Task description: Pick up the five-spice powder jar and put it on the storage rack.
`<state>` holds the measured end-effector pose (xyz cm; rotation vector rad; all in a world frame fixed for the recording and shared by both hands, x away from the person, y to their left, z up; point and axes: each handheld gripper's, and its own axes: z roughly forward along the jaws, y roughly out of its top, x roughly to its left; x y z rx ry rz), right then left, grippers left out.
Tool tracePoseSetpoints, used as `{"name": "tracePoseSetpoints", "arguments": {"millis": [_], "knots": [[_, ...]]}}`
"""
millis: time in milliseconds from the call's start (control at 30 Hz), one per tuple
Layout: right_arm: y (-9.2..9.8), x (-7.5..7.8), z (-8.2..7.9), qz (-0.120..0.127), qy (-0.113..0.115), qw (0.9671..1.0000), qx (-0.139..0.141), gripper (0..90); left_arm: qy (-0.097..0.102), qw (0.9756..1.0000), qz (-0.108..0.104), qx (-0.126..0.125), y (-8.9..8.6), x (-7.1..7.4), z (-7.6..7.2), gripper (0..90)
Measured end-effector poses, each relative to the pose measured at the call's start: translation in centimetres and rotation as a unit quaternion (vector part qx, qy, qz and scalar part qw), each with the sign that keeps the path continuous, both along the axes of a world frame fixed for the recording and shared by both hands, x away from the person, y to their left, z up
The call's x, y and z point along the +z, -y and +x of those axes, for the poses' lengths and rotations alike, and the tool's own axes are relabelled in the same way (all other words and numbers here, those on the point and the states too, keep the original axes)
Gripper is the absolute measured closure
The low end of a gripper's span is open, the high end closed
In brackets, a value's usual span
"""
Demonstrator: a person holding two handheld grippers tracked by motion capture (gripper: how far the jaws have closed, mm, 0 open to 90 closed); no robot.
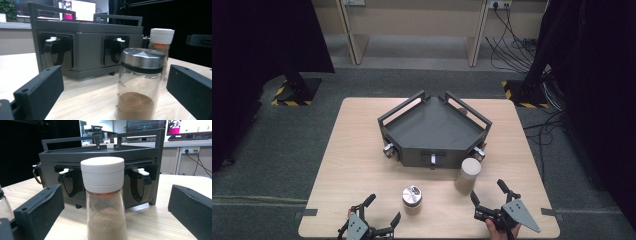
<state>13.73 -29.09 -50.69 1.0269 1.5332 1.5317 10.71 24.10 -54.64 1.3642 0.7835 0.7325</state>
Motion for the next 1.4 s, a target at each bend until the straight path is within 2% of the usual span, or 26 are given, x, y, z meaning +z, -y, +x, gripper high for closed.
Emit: {"name": "tracePoseSetpoints", "arguments": {"millis": [233, 267, 600, 1400], "knots": [[0.0, 0.0, 0.0, 0.002, 0.000, 1.0000, -0.001, 0.6, 0.000, 0.9999, 0.003, -0.014, 0.9, 0.3, 0.5, 0.4], [0.0, 0.0, 0.0, 0.002, 0.000, 1.0000, -0.001, 0.6, 0.001, 0.9998, 0.008, -0.020, 1.3, 0.4, 0.6, 0.4], [0.0, 0.0, 0.0, 0.003, 0.002, 1.0000, 0.000, 0.6, -0.004, 0.9993, 0.019, -0.032, 2.4, 0.7, 1.4, 0.7], [0.0, -0.1, 0.0, 0.003, 0.002, 1.0000, 0.000, 0.6, -0.026, 0.9987, 0.031, -0.032, 4.5, 1.2, 3.3, 2.2]]}}
